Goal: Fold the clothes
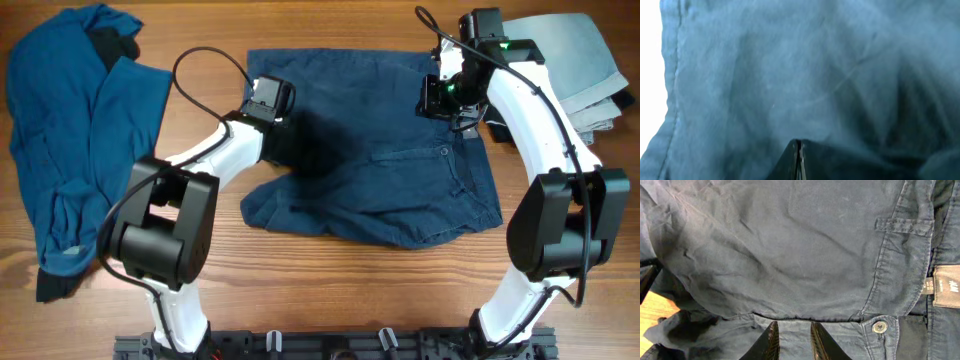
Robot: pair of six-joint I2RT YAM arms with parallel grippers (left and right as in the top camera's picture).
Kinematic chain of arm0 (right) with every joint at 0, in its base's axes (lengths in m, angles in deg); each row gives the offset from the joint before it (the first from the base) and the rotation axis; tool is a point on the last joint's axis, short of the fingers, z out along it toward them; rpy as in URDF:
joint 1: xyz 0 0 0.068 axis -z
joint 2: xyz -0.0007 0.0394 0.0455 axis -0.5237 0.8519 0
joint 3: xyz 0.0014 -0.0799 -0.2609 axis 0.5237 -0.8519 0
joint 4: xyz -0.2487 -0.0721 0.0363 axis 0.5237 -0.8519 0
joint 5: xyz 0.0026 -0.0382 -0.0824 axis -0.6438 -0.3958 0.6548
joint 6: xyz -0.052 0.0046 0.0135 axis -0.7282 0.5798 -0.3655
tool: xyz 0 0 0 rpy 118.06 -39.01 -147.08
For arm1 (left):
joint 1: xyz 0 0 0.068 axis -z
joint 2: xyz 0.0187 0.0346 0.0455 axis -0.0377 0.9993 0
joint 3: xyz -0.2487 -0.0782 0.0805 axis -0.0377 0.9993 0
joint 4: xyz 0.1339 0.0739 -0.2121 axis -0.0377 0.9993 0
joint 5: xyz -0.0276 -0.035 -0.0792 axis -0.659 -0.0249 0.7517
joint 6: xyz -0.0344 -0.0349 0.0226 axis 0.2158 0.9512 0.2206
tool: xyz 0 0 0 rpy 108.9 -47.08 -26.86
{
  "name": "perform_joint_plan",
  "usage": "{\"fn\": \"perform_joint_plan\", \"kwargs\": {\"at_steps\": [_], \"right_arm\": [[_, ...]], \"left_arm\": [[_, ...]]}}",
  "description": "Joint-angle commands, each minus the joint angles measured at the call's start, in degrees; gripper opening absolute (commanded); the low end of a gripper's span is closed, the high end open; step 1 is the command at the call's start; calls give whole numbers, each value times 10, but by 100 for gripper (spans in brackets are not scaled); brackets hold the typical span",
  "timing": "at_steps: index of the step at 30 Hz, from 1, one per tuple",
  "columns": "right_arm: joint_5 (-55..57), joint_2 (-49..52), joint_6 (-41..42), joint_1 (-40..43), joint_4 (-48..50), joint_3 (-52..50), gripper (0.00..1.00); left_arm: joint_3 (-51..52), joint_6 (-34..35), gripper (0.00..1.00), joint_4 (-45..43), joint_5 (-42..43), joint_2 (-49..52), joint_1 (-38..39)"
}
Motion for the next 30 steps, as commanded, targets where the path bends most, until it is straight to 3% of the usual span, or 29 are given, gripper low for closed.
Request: {"fn": "perform_joint_plan", "kwargs": {"at_steps": [1,4,8,10,12,13,16,18,20,21,24,30], "right_arm": [[7,-1,10,-2,-1,-1,22],[7,-1,11,-2,0,-1,22],[7,-1,13,-2,2,-1,22],[8,-2,15,-2,0,8,22],[8,-10,14,-2,-14,27,28],[7,-16,14,-2,-21,36,30],[8,-39,9,-2,-53,69,36],[9,-57,9,-2,-85,91,45],[24,-85,23,-2,-111,105,84],[25,-112,38,0,-125,105,99],[28,-188,77,9,-172,105,100],[100,-293,205,9,-299,104,100]], "left_arm": [[1,-5,4,-8,3,51,-34],[1,-11,4,-14,3,60,-87],[-3,-78,4,-42,16,59,-169],[-30,-78,4,-17,66,52,-185],[-70,-78,7,44,64,21,-179],[-88,-78,11,63,63,4,-178],[-138,-78,45,102,63,-53,-179],[-180,-78,60,170,68,-88,-177],[-214,-73,75,261,122,-127,-177],[-225,-68,88,315,165,-164,-177],[-225,21,95,399,175,-252,-175],[-214,80,98,573,187,-300,-108]]}}
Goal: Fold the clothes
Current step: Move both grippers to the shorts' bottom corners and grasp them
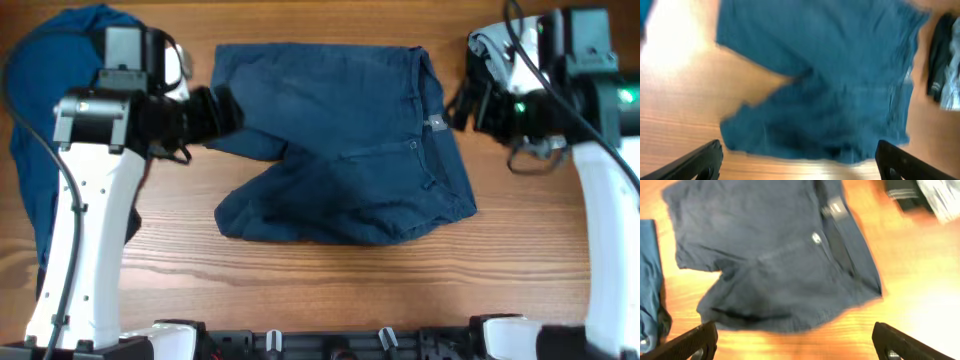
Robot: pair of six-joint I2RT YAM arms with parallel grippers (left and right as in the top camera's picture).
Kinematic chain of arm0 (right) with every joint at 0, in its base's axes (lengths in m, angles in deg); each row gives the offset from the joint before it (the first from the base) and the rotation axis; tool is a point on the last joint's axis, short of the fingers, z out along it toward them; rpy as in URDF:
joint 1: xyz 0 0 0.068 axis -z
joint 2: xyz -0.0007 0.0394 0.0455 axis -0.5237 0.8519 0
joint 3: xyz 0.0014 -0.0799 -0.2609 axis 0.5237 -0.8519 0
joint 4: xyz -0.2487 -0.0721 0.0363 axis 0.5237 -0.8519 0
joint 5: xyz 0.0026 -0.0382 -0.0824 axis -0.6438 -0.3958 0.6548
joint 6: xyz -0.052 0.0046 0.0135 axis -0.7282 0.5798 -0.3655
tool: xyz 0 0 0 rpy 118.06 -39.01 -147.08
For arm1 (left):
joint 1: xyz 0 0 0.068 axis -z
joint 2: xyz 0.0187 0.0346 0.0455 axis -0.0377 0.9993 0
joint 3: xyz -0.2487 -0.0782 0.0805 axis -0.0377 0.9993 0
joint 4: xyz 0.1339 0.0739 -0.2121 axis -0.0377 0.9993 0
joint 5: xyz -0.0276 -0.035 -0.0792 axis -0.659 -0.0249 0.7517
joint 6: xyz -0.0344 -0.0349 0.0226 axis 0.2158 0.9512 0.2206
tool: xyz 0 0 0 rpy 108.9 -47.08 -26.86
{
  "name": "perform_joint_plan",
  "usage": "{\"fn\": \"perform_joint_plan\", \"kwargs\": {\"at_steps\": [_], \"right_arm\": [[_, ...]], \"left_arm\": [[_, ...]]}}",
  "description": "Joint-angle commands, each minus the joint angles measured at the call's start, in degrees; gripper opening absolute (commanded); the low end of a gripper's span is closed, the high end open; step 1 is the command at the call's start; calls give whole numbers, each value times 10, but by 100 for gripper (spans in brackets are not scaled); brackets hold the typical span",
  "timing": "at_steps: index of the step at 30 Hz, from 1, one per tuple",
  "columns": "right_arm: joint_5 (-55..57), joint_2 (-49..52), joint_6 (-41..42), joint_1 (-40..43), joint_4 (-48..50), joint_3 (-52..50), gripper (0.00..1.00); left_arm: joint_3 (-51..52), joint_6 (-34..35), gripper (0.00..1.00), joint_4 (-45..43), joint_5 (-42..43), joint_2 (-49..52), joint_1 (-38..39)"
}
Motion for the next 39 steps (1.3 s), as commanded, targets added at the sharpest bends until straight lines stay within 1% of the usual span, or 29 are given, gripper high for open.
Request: {"fn": "perform_joint_plan", "kwargs": {"at_steps": [1,3,5,6,7,10,12,13,15,17,18,20,21,22,23,24,26,28,29,31,32,34,37,39], "right_arm": [[46,-24,87,1,-34,2,100],[63,-29,130,1,-35,-46,100],[77,-29,153,1,-21,-106,100],[85,-29,160,1,-12,-130,100],[86,-29,167,1,9,-168,99],[105,-29,207,1,62,-249,96],[111,-29,217,1,103,-293,94],[111,-29,217,1,117,-309,94],[111,-29,217,1,135,-338,93],[111,-29,216,1,138,-347,92],[113,-29,216,1,139,-347,92],[116,-29,214,1,140,-348,92],[117,-29,213,1,139,-348,91],[117,-29,205,1,139,-348,86],[117,-29,199,1,137,-348,85],[117,-29,198,1,134,-348,84],[115,-29,195,1,130,-348,82],[110,-29,193,1,121,-348,77],[107,-29,190,1,112,-348,76],[99,-29,185,1,99,-348,74],[98,-29,185,1,97,-348,73],[97,-29,185,1,95,-348,68],[92,-29,186,1,107,-354,56],[62,-29,185,1,137,-388,54]], "left_arm": [[29,52,100,39,-1,2,59],[87,91,100,14,-21,3,89],[184,143,100,-31,-20,3,118],[219,158,99,-51,-20,3,127],[250,177,99,-71,-19,3,136],[328,263,96,-136,-18,3,162],[366,306,92,-196,-31,3,171],[377,307,95,-219,-34,4,171],[404,307,95,-269,-33,4,170],[408,307,91,-281,-49,5,170],[408,307,87,-280,-65,5,170],[409,307,77,-280,-95,7,170],[409,307,64,-280,-104,13,170],[409,307,31,-280,-106,20,170],[409,307,16,-280,-106,26,170],[409,307,6,-280,-106,27,170],[408,307,4,-280,-103,26,170],[407,304,4,-280,-85,25,170],[399,284,4,-273,-67,19,170],[365,267,4,-226,-52,-14,170],[359,267,4,-217,-53,-21,170],[342,267,4,-190,-62,-76,170],[342,268,4,-161,-108,-157,170],[342,268,4,-139,-136,-181,170]]}}
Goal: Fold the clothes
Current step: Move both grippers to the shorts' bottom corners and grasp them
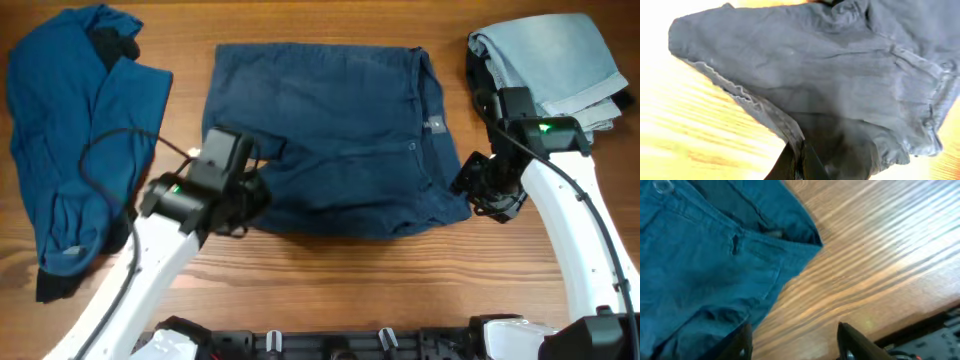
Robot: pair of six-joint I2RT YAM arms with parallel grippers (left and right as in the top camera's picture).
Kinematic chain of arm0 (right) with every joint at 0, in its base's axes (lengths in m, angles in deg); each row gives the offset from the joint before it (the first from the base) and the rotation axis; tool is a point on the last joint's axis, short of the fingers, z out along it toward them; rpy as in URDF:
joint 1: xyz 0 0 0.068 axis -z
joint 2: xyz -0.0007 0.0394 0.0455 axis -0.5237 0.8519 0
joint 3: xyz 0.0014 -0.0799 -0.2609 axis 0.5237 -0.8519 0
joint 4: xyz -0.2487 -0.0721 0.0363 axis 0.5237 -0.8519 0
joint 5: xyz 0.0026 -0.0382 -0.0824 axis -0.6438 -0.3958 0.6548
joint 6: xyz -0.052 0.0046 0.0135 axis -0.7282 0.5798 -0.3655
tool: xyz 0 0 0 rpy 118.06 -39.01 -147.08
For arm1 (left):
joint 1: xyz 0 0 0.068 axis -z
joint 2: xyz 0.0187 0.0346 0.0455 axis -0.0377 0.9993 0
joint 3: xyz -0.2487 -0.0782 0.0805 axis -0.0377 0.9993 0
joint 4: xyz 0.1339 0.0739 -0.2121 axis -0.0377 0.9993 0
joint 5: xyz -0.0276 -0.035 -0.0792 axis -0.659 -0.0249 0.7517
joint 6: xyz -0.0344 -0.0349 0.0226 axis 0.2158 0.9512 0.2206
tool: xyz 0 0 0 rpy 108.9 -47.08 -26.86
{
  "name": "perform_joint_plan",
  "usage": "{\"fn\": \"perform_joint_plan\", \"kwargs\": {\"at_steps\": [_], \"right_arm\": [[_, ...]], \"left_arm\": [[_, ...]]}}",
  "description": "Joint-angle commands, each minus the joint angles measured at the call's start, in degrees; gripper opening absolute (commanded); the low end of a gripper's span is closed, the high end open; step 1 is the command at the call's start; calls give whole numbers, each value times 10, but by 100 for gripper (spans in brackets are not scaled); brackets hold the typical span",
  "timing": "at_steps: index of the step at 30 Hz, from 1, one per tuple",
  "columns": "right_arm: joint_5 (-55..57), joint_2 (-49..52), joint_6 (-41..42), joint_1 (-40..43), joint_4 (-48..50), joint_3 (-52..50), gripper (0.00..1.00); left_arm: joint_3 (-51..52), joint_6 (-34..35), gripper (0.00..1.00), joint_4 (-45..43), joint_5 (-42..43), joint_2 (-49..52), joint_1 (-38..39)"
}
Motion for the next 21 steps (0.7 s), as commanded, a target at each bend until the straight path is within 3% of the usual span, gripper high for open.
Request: {"fn": "perform_joint_plan", "kwargs": {"at_steps": [1,3,10,21], "right_arm": [[-48,-4,-2,1,39,-55,53],[-89,-4,-18,0,79,-106,51],[-101,-4,-72,0,249,-216,60],[-86,-4,-70,0,336,-302,56]], "left_arm": [[-7,-10,4,21,-51,-33,2],[-7,-10,4,23,-51,-28,2],[-6,-10,4,25,-58,-23,2],[-6,-10,4,27,-58,33,3]]}}
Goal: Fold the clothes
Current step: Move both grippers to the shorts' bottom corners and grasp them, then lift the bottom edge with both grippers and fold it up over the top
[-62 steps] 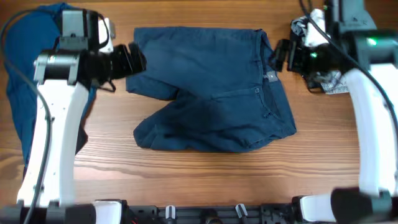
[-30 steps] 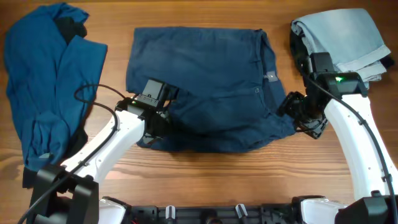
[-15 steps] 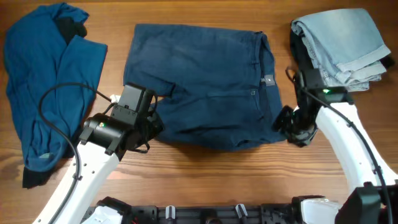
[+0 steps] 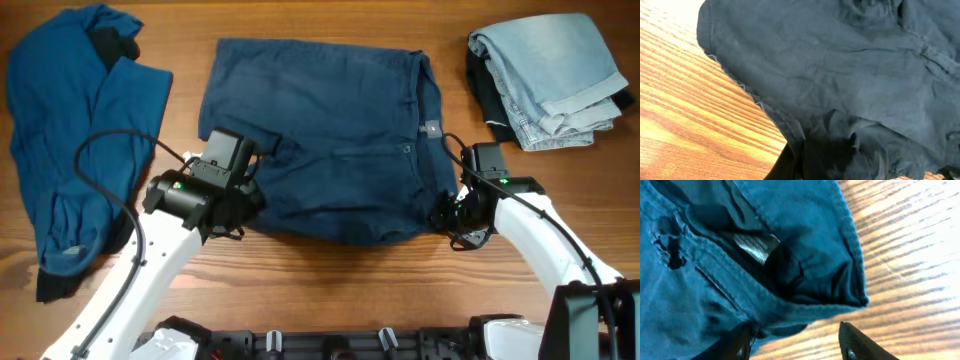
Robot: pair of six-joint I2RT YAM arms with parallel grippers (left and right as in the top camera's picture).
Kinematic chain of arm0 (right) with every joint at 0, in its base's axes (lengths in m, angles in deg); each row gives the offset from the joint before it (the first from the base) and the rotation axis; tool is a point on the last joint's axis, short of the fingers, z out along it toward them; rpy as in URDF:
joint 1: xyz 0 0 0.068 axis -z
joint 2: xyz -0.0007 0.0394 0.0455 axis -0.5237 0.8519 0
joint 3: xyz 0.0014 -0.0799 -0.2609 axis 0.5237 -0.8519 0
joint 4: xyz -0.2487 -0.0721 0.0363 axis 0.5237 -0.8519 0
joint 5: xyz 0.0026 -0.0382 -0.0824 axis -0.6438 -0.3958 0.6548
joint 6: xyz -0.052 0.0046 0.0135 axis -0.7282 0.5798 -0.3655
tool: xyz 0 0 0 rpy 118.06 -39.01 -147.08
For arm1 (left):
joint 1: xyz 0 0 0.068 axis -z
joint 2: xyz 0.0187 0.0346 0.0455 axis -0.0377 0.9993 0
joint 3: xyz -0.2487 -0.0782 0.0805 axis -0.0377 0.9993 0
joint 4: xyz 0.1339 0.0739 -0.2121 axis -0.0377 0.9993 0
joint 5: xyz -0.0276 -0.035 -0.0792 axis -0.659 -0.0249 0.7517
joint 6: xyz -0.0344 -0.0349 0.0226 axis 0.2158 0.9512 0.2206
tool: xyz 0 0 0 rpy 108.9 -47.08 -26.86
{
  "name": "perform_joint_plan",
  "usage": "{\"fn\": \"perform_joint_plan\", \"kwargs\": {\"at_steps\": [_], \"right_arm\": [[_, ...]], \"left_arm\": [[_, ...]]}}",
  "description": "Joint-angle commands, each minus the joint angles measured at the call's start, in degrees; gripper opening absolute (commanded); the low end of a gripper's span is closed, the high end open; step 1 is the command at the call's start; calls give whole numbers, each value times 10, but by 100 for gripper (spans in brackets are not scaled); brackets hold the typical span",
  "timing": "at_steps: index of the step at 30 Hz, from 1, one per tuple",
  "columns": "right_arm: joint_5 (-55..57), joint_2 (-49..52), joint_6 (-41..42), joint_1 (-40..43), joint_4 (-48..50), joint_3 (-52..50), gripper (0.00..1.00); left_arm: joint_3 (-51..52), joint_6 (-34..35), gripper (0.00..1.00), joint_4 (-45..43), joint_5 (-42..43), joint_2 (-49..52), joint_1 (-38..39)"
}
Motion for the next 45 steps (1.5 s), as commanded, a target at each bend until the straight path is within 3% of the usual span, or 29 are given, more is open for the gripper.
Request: {"fn": "perform_joint_plan", "kwargs": {"at_steps": [1,5,8,12,16,21,30,34,36,38,41,45], "right_arm": [[5,-2,-6,0,29,-19,56],[32,-2,5,0,72,-22,54],[63,-2,9,0,84,-22,46],[73,-2,21,0,86,-22,4],[66,-14,27,0,53,2,4],[62,-123,19,0,-153,125,4],[-13,-304,36,0,-320,131,4],[4,-290,39,0,-236,130,4],[26,-235,37,0,-167,130,4],[47,-195,37,0,-136,130,4],[74,-109,34,1,-56,130,4],[96,-64,33,3,28,130,4]], "left_arm": [[-6,-7,4,1,-14,18,3],[-6,-7,4,1,-14,24,3],[-6,-7,4,1,-14,24,3],[-6,-7,4,0,-21,24,3],[-6,-7,4,0,-36,22,2],[-7,-7,4,16,-36,-52,3],[-7,-7,4,59,-35,-168,11],[-7,-7,4,-18,-112,-136,39],[-7,-8,4,-113,-176,-85,38],[-7,-48,4,-183,-199,-46,38],[-7,-159,4,-369,-209,59,34],[-7,-187,4,-524,-209,131,6]]}}
